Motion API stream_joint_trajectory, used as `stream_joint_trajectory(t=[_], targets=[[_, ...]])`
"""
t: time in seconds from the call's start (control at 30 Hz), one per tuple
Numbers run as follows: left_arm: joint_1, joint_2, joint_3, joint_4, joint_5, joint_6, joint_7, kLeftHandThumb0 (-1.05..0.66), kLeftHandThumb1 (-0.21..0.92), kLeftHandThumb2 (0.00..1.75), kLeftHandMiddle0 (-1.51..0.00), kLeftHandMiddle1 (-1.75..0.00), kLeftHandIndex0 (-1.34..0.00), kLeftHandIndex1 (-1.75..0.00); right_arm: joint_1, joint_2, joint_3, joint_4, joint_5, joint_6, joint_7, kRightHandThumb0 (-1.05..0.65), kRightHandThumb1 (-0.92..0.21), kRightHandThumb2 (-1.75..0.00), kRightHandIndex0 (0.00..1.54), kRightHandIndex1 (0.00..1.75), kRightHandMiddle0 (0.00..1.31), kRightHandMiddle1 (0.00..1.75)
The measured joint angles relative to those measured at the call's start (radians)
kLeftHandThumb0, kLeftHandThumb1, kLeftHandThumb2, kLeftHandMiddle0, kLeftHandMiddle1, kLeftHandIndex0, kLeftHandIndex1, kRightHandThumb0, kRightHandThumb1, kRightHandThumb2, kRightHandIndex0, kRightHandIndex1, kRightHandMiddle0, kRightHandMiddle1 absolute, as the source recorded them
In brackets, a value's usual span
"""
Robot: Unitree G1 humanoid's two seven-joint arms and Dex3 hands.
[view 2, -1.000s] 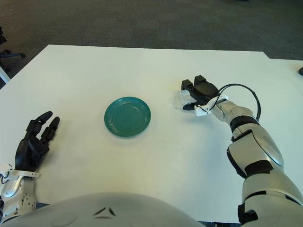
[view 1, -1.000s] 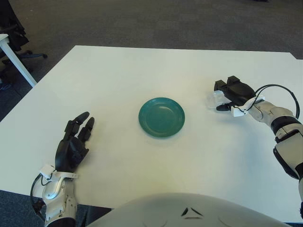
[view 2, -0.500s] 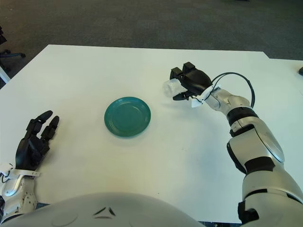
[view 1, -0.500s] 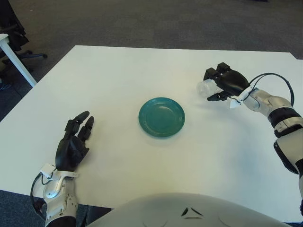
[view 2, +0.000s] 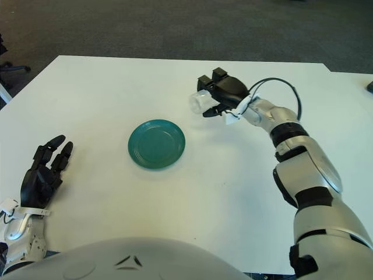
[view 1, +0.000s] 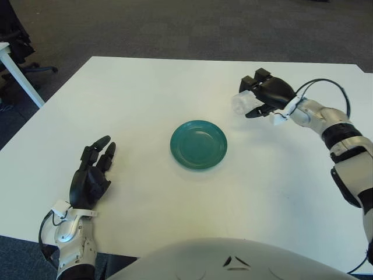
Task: Put the bottle into the plate.
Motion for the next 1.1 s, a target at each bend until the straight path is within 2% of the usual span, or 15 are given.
stream_joint_trajectory(t=[0.13,0.47,0.7,0.93,1.1], targets=[[-0.008,-0.011,-0.008,-0.001,0.006,-0.004,0.007,-0.9,0.92,0.97,-0.29,0.0,0.0,-0.74,-0.017,0.058,0.029,-0.004,-0.023,-0.006,0.003,-0.45,-0.92,-0.64,0.98,1.75,0.82,1.75],[-0.012,-0.028,-0.027,-0.007,0.031,-0.015,0.029,-0.9,0.92,0.97,-0.29,0.0,0.0,-0.74,-0.025,0.193,0.096,-0.009,-0.088,-0.01,-0.073,-0.45,-0.92,-0.69,0.95,1.75,0.79,1.75],[-0.006,-0.037,-0.039,-0.02,0.046,-0.022,0.05,-0.9,0.92,0.97,-0.29,0.0,0.0,-0.74,-0.025,0.207,0.117,-0.038,-0.099,-0.034,-0.088,-0.45,-0.92,-0.69,0.95,1.75,0.78,1.75],[0.004,-0.054,-0.063,-0.038,0.076,-0.024,0.074,-0.9,0.92,0.97,-0.29,0.0,0.0,-0.74,-0.025,0.227,0.122,-0.053,-0.087,-0.099,-0.04,-0.45,-0.92,-0.68,0.95,1.75,0.75,1.75],[0.006,-0.06,-0.079,-0.047,0.092,-0.024,0.091,-0.9,0.92,0.97,-0.29,0.0,0.0,-0.74,-0.025,0.241,0.123,-0.068,-0.085,-0.114,-0.018,-0.45,-0.92,-0.67,0.93,1.75,0.74,1.75]])
